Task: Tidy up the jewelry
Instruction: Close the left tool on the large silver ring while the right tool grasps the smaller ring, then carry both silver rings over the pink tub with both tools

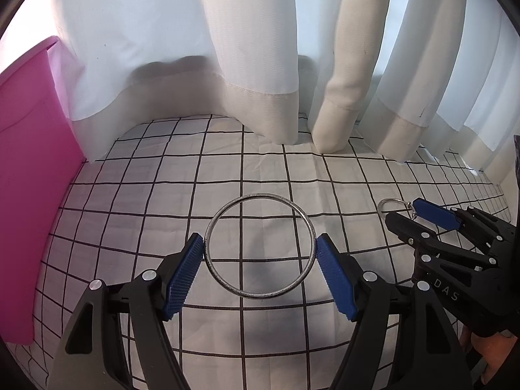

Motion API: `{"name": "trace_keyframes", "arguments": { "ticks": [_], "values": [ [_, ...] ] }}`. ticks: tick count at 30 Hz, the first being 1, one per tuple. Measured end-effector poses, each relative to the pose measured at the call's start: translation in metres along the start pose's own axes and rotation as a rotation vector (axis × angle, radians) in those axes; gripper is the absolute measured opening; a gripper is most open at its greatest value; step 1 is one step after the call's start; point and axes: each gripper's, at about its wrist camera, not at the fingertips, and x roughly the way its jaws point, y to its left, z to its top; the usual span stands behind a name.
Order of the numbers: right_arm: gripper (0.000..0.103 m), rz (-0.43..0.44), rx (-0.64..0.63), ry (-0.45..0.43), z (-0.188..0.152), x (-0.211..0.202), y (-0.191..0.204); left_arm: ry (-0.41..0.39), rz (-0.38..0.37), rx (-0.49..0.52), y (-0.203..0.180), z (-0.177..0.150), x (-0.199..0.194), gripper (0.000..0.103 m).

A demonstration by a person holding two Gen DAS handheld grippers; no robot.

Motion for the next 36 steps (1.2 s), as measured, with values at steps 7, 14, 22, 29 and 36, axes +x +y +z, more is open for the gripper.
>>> {"name": "trace_keyframes", "arguments": {
  "ticks": [7,14,22,29,36],
  "values": [
    [0.033,0.012,-0.019,0.002,0.005,-0.014,0.017,-0.02,-0.002,-0.011,0.012,0.001,-0.023,0.069],
    [0.033,0.026,-0.018,-0.017,0.006,-0.035,0.019,-0.034,-0.002,-0.026,0.02,0.005,-0.036,0.069],
    [0.033,0.036,-0.045,-0.035,0.013,-0.049,0.028,-0.054,-0.012,-0.037,0.024,0.008,-0.052,0.069],
    [0.033,0.058,-0.08,-0.081,0.033,-0.075,0.048,-0.108,0.002,-0.052,0.037,0.021,-0.08,0.069],
    [0.033,0.091,-0.142,-0.163,0.064,-0.112,0.081,-0.196,0.037,-0.074,0.063,0.037,-0.124,0.07]
  ]
}}
